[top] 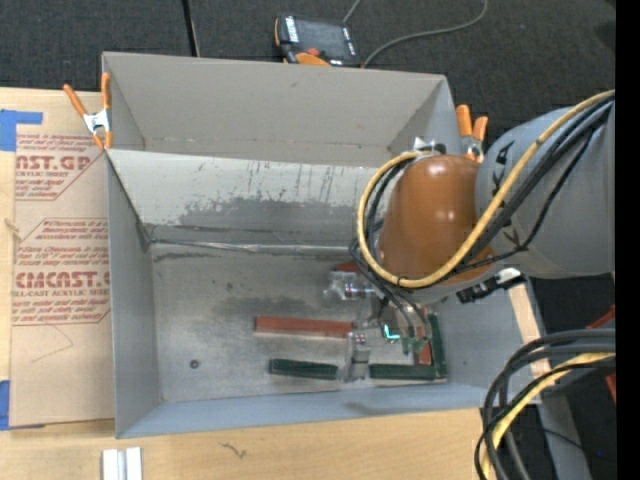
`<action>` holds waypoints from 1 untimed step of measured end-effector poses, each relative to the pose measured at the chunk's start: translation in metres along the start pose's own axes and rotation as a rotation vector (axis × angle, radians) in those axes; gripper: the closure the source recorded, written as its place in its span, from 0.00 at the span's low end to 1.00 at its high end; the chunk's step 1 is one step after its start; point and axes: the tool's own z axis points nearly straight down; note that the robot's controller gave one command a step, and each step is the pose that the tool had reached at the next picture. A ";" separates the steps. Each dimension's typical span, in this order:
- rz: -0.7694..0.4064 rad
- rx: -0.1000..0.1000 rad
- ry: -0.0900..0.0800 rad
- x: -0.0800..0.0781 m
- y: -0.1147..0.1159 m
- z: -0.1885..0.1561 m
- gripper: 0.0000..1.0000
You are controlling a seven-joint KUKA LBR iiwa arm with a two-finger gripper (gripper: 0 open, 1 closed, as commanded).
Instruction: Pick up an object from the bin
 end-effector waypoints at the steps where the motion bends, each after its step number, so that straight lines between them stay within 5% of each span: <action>1: 0.156 0.000 -0.004 -0.005 -0.003 0.078 0.00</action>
Offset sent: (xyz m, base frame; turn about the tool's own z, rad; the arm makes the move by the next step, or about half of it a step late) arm 0.0052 -0.0035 -0.0758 0.1548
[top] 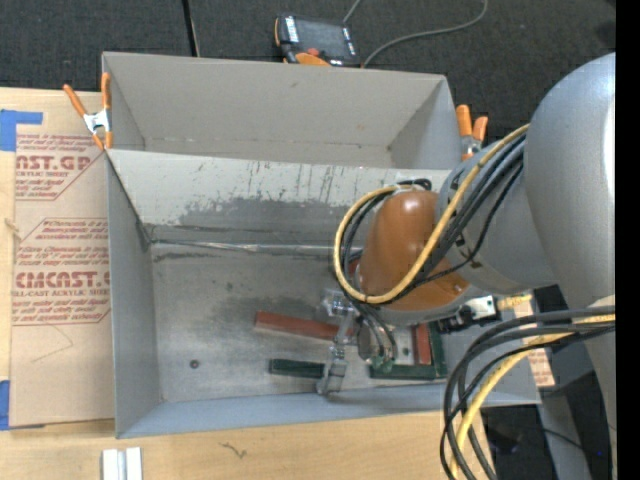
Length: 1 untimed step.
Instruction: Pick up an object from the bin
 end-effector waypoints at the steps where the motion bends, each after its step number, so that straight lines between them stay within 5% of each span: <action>1: -0.001 0.000 -0.003 -0.001 0.000 -0.002 1.00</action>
Offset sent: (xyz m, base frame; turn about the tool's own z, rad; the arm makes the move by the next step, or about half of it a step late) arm 0.0000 0.0000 0.0000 0.0000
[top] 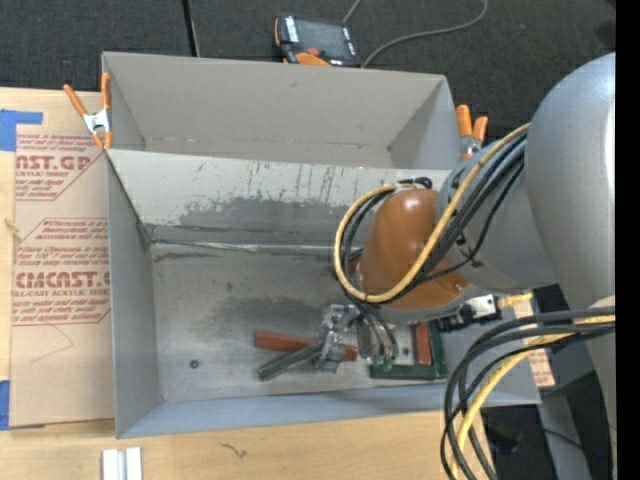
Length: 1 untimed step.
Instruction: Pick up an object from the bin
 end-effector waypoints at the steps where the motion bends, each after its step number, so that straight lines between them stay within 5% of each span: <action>1: -0.051 0.003 0.002 0.002 -0.062 0.000 1.00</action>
Offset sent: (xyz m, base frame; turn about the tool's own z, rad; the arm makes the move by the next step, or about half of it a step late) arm -0.0100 -0.0573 0.0006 -0.0551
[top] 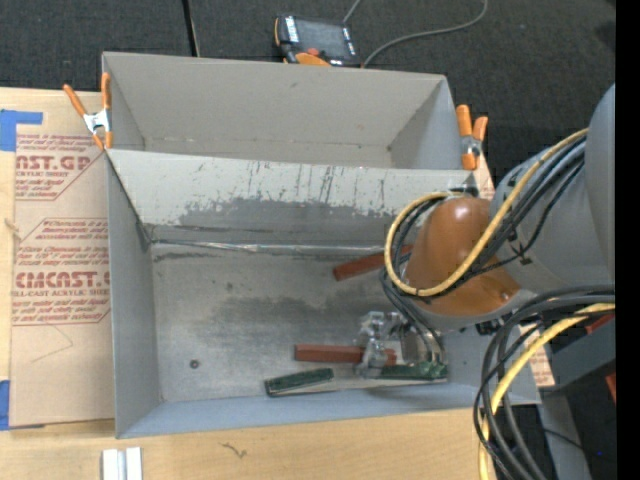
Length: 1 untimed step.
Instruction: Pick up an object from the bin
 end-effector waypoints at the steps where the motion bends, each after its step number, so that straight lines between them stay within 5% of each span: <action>1: -0.013 -0.001 -0.013 -0.039 -0.021 -0.164 1.00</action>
Offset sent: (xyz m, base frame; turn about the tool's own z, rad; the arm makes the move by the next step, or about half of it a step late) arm 0.0345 -0.0236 0.1597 -0.0134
